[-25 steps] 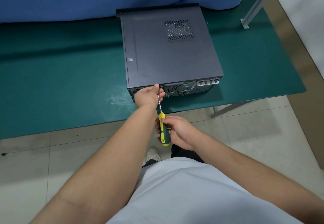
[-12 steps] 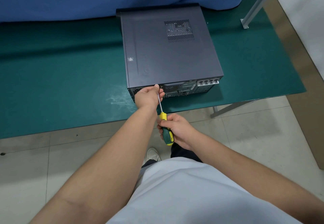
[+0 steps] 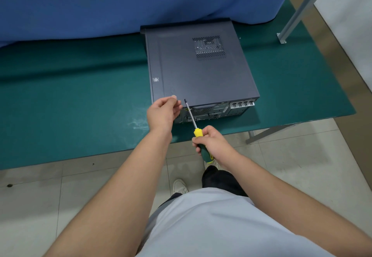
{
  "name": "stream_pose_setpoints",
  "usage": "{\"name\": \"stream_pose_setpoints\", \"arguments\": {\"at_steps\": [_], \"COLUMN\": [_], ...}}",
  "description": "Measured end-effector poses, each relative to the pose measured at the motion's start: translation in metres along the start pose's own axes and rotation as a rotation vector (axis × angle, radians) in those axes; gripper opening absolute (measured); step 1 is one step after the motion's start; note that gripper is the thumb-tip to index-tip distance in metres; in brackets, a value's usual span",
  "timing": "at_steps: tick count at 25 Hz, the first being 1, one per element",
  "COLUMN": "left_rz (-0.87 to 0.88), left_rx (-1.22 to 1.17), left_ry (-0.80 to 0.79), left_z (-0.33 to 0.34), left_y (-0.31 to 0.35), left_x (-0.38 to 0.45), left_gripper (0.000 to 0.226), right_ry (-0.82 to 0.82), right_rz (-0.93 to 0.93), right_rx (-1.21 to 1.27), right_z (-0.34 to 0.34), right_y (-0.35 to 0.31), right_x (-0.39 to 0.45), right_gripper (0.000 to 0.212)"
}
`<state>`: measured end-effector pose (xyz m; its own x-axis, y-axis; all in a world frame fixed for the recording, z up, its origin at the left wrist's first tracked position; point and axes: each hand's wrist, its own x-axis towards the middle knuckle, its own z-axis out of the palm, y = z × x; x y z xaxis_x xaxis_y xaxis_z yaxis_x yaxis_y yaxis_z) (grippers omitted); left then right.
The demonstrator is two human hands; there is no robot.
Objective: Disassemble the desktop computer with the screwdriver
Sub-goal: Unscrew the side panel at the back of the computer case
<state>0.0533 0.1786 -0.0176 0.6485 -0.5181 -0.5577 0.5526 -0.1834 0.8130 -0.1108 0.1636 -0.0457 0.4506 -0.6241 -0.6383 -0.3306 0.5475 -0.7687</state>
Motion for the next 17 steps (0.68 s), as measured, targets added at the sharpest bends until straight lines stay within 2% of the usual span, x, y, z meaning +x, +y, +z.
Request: {"name": "stream_pose_setpoints", "arguments": {"at_steps": [4, 7, 10, 17], "left_rz": [0.367, 0.560, 0.671, 0.844], "left_rx": [0.479, 0.751, 0.894, 1.037], "left_ry": [-0.168, -0.274, -0.304, -0.420], "left_z": [0.005, 0.021, 0.046, 0.116], "left_y": [0.002, 0.003, 0.010, 0.027], "left_x": [0.006, 0.015, 0.033, 0.079], "left_gripper": [0.008, 0.017, 0.010, 0.007], "right_ry": [0.038, 0.061, 0.073, -0.021], "right_rz": [-0.211, -0.268, -0.221, -0.091], "right_rx": [0.051, 0.119, 0.083, -0.052], "right_z": [-0.015, -0.028, -0.051, -0.115], "right_y": [-0.053, -0.091, -0.114, -0.160], "right_x": [0.018, 0.043, 0.068, 0.121], "right_gripper": [0.017, 0.019, 0.012, 0.013]}}
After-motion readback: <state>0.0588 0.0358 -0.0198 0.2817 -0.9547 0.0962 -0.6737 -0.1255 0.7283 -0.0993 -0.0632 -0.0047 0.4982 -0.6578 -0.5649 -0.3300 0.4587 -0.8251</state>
